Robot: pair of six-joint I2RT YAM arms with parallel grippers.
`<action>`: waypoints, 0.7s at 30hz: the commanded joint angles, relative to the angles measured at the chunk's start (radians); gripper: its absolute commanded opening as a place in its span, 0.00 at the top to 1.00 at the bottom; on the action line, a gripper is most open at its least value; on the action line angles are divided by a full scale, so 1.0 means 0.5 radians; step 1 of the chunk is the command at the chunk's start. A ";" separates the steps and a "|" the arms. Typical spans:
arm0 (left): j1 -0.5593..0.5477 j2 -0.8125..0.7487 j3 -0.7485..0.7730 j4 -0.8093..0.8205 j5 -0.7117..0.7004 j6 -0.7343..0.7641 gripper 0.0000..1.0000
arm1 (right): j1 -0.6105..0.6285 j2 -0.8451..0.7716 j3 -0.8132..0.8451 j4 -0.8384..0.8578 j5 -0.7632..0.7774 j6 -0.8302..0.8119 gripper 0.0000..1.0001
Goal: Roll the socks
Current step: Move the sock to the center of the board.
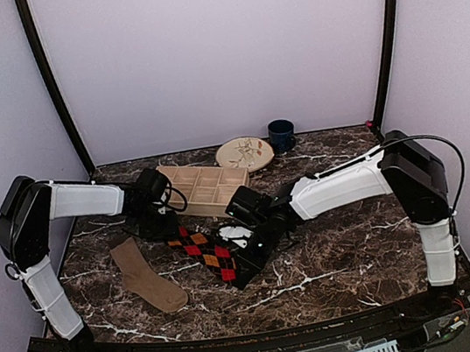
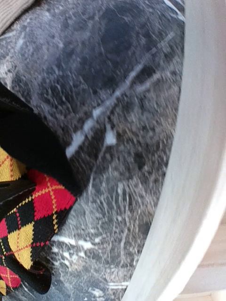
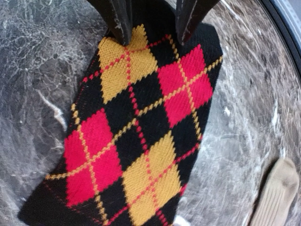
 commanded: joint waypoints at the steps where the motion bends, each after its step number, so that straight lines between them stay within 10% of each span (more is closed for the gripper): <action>1: -0.003 0.023 0.048 0.093 0.149 0.084 0.56 | -0.011 0.055 -0.169 -0.122 -0.014 0.096 0.78; 10: -0.052 -0.025 0.055 0.238 0.328 0.183 0.66 | -0.012 -0.073 -0.324 -0.153 0.080 0.244 1.00; 21: -0.207 -0.021 0.135 0.434 0.651 0.356 0.67 | -0.012 -0.348 -0.614 -0.166 0.095 0.464 1.00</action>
